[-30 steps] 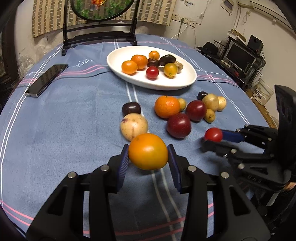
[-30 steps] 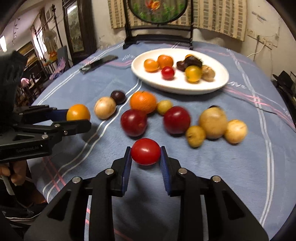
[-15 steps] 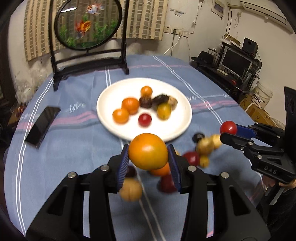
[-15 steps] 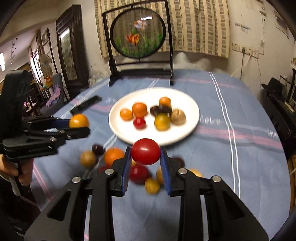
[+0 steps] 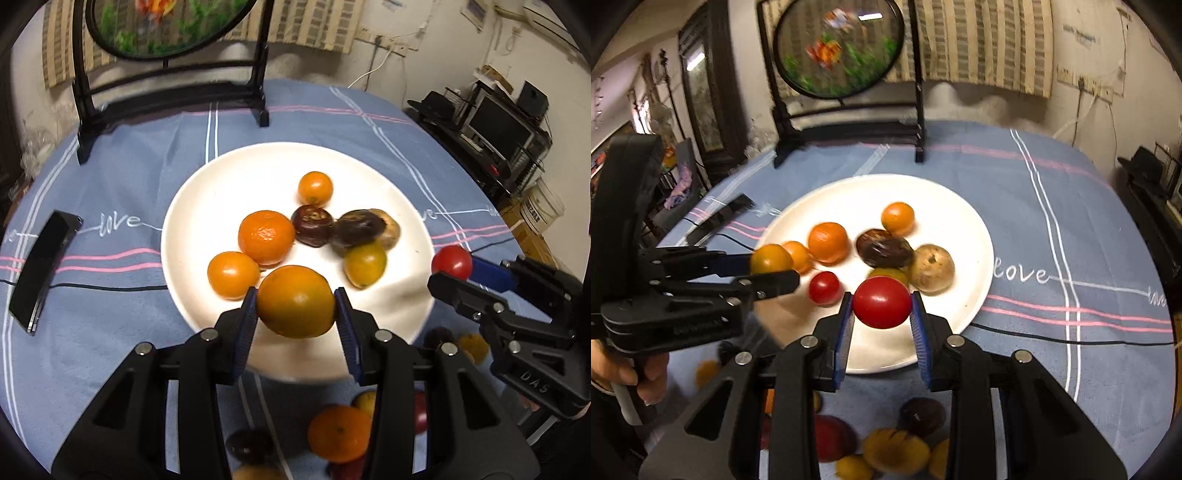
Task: Organize fruits
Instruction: 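Carry both tomatoes onto the white plate and open both tools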
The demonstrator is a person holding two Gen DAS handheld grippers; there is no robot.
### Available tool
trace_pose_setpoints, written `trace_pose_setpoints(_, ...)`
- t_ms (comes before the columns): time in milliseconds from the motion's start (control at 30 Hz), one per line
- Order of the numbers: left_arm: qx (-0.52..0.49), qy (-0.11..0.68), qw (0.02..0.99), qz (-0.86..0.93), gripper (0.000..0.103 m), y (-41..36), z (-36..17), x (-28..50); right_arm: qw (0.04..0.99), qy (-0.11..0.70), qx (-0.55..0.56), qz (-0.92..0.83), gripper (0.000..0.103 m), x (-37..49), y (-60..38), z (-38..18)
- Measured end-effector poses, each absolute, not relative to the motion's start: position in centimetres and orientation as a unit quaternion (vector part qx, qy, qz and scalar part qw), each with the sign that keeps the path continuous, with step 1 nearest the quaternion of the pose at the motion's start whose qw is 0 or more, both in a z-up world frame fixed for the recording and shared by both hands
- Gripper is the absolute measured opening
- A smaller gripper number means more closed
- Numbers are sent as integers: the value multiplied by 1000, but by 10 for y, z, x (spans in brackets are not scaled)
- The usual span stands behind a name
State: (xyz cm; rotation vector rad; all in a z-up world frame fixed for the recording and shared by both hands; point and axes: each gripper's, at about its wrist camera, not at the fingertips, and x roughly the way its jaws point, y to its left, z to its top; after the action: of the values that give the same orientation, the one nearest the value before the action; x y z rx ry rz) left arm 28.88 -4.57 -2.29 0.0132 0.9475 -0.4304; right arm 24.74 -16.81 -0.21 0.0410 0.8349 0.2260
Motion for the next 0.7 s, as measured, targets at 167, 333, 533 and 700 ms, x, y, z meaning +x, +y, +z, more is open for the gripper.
trace_pose_setpoints(167,-2,466,863,-197,42,-46,-35,304,898,429,26,94,31,262,-175,-20)
trace_pose_setpoints(333,-6,466,863,-193,51,-48,-37,312,891,445,32,81,31,270,-179,-30)
trace_pose_setpoints(533,-5,433,883,-178,77,-46,-15,302,899,427,59,80,49,261,-186,-23)
trace_pose_setpoints(700,14,425,887,-180,82,-42,-3,283,905,411,80,78,51,242,-195,-14)
